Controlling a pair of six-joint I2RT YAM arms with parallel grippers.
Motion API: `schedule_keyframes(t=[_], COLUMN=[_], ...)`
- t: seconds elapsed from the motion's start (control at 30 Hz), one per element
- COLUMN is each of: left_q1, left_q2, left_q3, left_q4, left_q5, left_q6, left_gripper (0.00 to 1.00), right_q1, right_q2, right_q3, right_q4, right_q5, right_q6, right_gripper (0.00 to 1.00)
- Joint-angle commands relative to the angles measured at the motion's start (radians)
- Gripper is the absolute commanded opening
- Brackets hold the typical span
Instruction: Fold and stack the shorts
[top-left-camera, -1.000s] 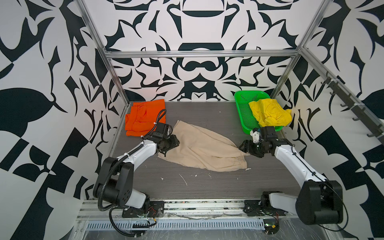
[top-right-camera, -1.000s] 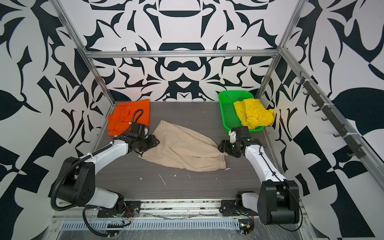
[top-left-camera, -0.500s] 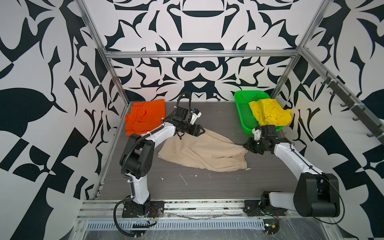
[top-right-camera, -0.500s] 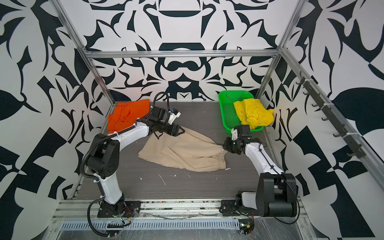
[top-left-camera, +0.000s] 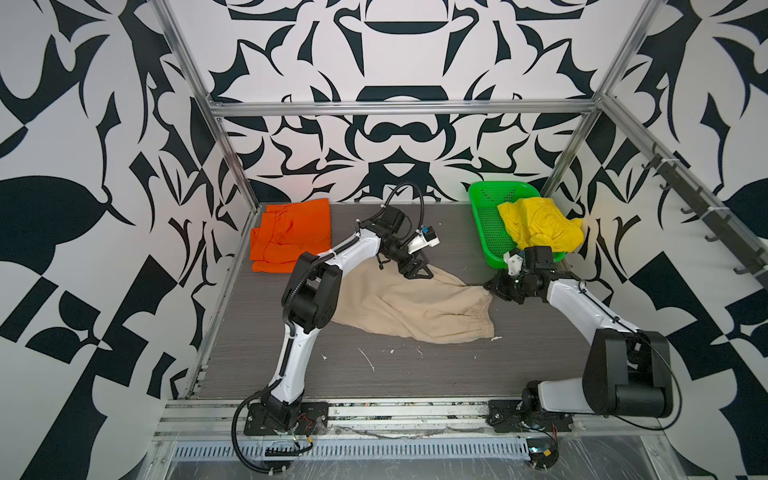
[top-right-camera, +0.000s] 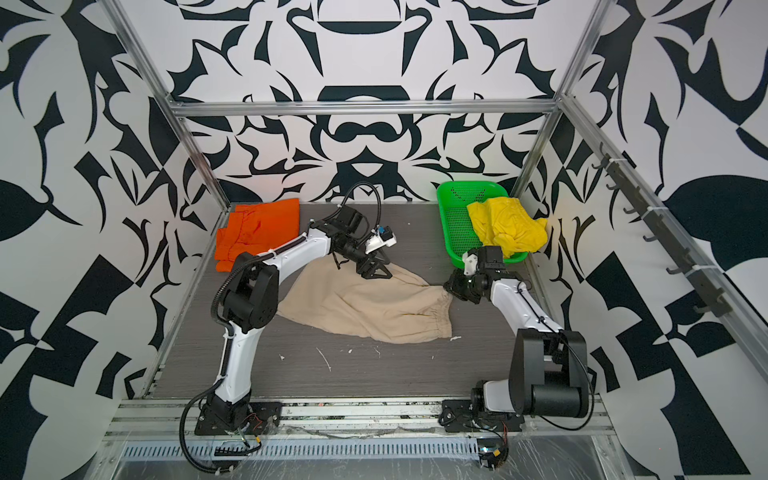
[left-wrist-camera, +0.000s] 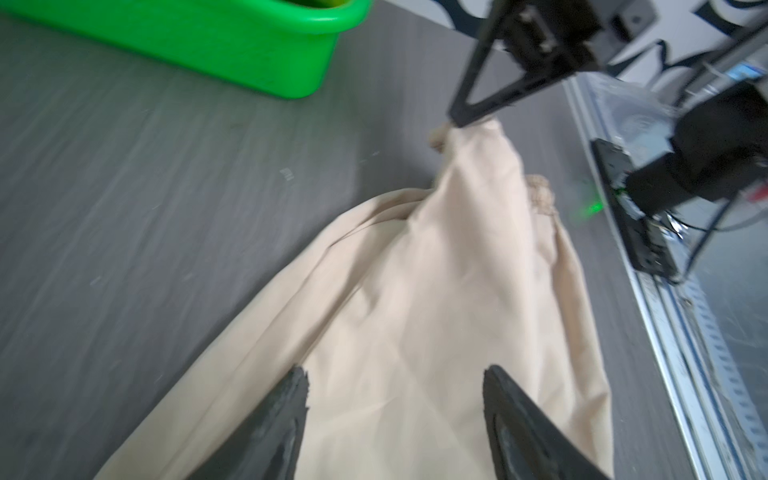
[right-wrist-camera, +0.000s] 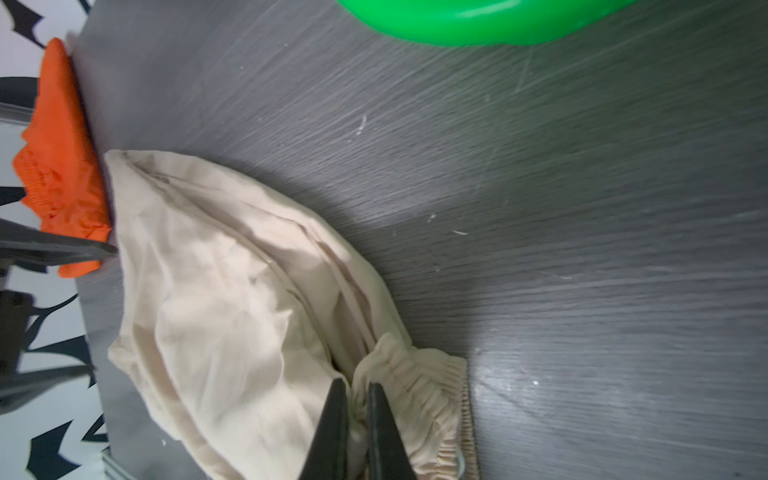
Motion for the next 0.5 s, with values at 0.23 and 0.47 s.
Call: schedule_keyframes(t=[0.23, 0.47], left_q1=[-0.065, -0.116], left_q2=[0.043, 0.077], left_q3=[0.085, 0.105], left_q4=[-0.149, -0.177], left_q5=[0.056, 0.008], left_q6=[0.194, 0.241], left_gripper=[0.71, 0.72], right_q1=[0.04, 0.07], right_q2=[-0.239, -0.376], right_q3=[-0.072, -0.175], right_q4=[0.014, 0.047], right_q5=[-0.05, -0.063], right_q6=[-0.189, -0.289], right_gripper=[0.0, 0.0])
